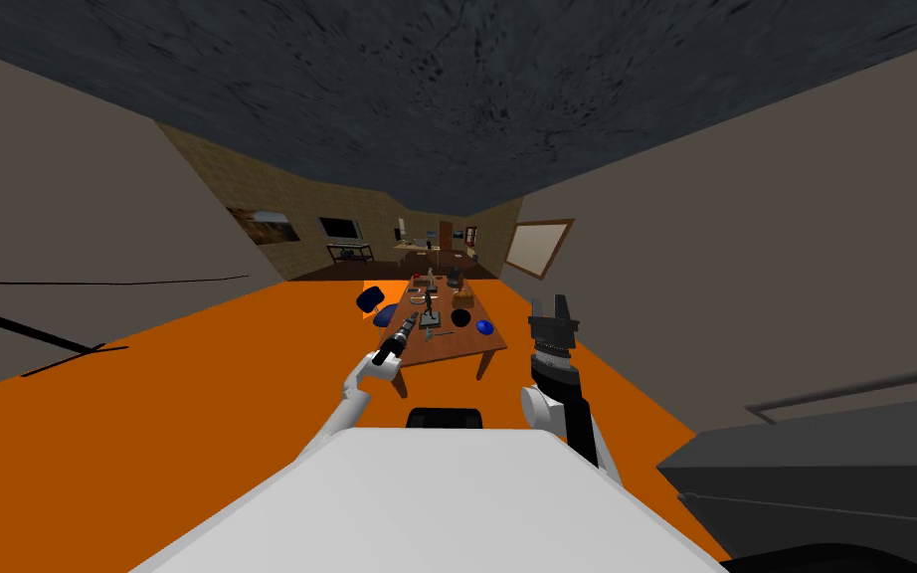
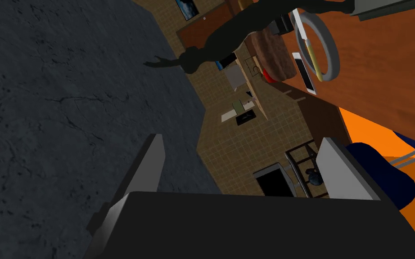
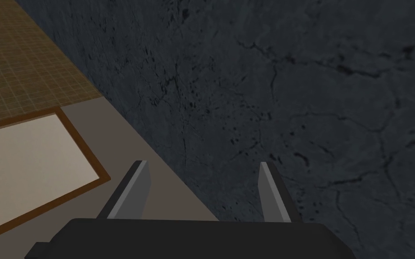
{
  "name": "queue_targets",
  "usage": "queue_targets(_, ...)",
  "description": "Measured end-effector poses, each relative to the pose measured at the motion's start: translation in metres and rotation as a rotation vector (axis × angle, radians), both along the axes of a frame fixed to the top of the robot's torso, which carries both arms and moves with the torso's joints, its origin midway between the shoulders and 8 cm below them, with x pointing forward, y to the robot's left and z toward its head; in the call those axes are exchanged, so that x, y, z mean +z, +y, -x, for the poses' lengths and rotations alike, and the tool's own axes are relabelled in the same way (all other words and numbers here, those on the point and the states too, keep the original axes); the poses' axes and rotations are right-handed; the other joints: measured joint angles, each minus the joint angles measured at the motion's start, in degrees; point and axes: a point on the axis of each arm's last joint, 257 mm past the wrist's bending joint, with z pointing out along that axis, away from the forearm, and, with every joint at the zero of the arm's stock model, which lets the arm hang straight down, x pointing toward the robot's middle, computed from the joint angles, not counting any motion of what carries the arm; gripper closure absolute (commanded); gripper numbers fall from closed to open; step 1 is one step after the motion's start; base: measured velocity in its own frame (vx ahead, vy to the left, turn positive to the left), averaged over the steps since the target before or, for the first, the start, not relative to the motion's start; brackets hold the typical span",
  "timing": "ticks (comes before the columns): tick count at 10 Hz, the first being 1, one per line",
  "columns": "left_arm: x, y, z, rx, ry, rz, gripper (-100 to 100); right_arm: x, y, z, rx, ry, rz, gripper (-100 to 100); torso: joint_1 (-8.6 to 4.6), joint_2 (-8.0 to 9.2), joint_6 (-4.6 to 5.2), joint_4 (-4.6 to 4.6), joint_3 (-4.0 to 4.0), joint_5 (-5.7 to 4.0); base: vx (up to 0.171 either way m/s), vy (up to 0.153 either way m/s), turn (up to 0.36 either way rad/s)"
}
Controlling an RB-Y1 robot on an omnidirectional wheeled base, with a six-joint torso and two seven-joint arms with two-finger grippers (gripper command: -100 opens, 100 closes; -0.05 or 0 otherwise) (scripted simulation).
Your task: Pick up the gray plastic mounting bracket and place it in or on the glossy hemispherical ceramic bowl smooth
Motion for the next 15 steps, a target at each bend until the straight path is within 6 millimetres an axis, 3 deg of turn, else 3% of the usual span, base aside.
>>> queue_targets(5,-0.049,0.000,-0.006,0.001,0.139,-0.041,-100,0.000,0.000,0.000,0.000,0.000,0.000,0,0.04,0.04,-0.03,0.00,0.02,0.00,0.014,-0.010,-0.060)
queue_targets(15,-0.124,0.019,-0.010,0.015,0.385,-0.135,-100,0.000,0.000,0.000,0.000,0.000,0.000,0,0.05,0.05,-0.02,0.01,0.03,0.00,0.018,-0.010,-0.072)
